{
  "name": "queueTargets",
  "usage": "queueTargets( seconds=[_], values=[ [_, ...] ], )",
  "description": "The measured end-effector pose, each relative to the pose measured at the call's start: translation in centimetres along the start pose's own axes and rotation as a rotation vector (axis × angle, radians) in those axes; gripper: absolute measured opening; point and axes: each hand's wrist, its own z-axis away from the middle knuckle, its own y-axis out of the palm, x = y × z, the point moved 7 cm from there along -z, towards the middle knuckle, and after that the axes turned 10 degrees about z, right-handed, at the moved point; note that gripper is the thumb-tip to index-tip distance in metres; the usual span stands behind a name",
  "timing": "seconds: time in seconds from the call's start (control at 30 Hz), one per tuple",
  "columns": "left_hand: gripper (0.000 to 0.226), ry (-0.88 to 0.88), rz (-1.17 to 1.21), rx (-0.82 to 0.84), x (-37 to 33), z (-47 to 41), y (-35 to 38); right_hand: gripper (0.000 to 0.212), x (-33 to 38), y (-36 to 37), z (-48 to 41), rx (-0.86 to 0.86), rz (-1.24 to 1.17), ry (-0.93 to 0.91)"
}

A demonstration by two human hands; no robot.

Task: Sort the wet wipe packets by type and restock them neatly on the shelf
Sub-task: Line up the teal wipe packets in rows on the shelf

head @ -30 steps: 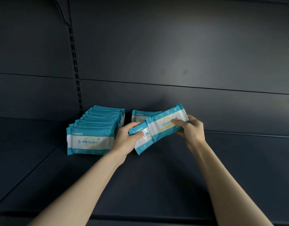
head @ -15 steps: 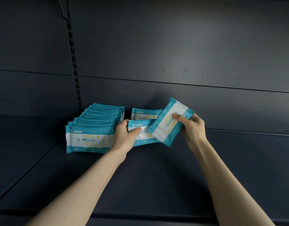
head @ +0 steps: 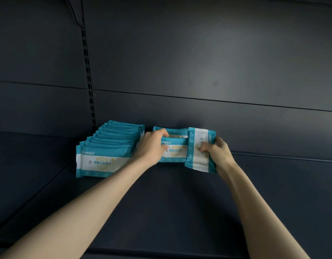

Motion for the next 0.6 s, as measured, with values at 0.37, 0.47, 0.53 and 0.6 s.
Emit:
queueTargets(
  seconds=[0.37, 0.47, 0.53, 0.6],
  values=[
    [0.025, 0.015, -0.362, 0.034, 0.7, -5.9, 1.1, 0.031, 0.8, 0.0, -0.3, -0.076, 0.105, -0.216],
    [0.029, 0.017, -0.424, 0.015, 0.9, -6.5, 1.5, 0.033, 0.8, 0.2, -0.5, -0.083, 0.165, -0.24],
    [0.04, 0.032, -0.45, -0.029, 0.5, -6.5, 1.2, 0.033, 0.8, 0.3, -0.6, -0.076, 0.183, -0.254],
    [0.056, 0.06, -0.344, -0.017, 0.2, -5.8, 0.6, 0.032, 0.8, 0.5, -0.6, -0.064, 0.195, -0.256]
  ],
)
